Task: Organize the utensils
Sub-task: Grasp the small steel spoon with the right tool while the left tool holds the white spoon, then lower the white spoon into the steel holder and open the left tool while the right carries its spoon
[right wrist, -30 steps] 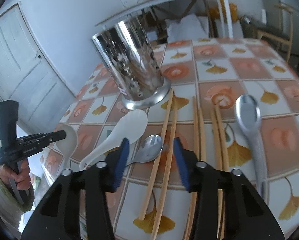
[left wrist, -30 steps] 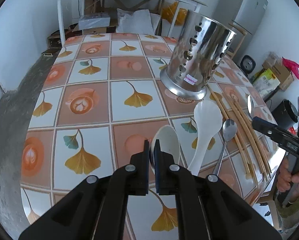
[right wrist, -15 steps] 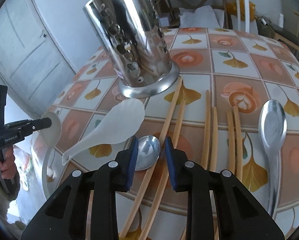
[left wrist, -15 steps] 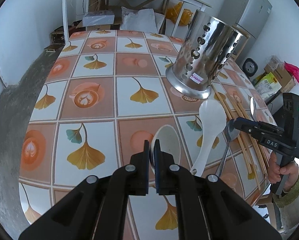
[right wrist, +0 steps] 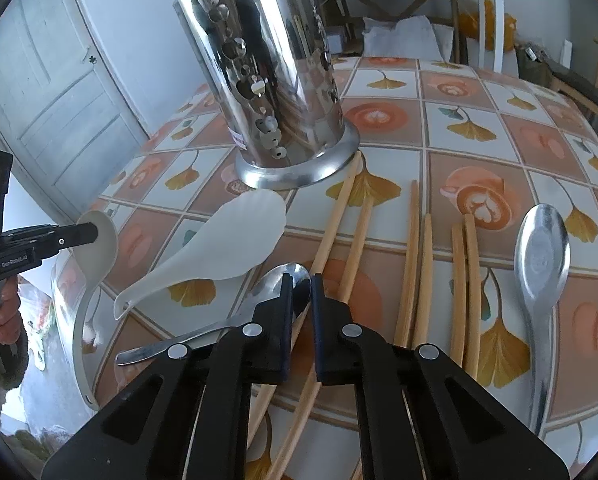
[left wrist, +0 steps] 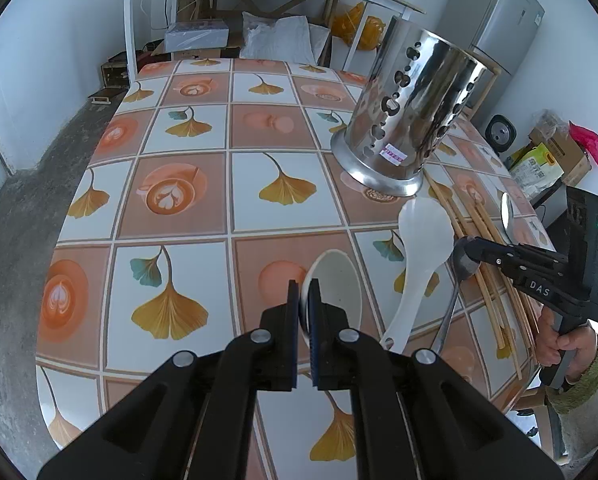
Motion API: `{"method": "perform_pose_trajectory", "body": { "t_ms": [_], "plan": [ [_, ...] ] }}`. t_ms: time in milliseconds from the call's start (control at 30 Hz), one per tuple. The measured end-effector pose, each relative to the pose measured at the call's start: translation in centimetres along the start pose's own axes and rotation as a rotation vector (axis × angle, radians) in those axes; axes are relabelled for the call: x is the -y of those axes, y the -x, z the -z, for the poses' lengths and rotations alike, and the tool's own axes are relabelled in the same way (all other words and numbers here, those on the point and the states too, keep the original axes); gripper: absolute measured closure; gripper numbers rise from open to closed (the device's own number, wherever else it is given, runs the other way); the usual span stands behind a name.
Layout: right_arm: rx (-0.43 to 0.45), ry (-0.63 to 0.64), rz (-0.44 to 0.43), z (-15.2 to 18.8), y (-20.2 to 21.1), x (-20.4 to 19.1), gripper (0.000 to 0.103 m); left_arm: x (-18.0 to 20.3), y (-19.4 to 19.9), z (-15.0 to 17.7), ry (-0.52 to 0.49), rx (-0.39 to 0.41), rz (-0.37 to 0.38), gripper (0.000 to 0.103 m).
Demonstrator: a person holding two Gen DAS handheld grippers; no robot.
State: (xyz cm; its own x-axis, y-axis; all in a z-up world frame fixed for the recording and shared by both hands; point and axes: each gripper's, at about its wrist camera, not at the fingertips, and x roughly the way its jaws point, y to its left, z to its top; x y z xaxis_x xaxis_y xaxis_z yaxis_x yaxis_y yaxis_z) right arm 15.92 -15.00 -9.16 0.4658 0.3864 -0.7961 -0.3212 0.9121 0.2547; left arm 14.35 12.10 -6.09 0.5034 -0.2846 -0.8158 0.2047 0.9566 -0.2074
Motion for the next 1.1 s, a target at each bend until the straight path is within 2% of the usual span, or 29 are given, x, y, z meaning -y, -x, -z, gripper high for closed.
{"method": "perform_pose_trajectory", "body": {
  "t_ms": [233,367,667,767,933,1100],
  "plan": [
    [0.043,-0.008,0.010,-0.3,2.4,-0.6,0.099,0.2,0.9,0.0,-0.003,0.016,-0.009,0.099],
    [0.096,-0.008,0.006,-0.6,5.1,-1.3,0.101,0.6,2.4,0.1,-0.009,0.040,-0.012,0.099],
    [0.204,0.016,0.028,-1.1,10.8,-3.0,0.103,1.4,9.0,-1.8,-0.006,0.160,0.012,0.100],
    [0.247,0.015,0.031,-1.2,12.5,-3.2,0.103,1.6,11.6,-4.4,-0.012,0.222,0.009,0.100],
    [0.316,-0.009,0.017,-1.6,15.0,-2.7,0.103,2.9,16.1,-10.4,-0.036,0.380,0.005,0.100],
    [0.367,-0.036,-0.009,-2.0,16.6,-1.9,0.103,5.3,19.3,-16.5,-0.069,0.581,-0.067,0.100]
  ]
}}
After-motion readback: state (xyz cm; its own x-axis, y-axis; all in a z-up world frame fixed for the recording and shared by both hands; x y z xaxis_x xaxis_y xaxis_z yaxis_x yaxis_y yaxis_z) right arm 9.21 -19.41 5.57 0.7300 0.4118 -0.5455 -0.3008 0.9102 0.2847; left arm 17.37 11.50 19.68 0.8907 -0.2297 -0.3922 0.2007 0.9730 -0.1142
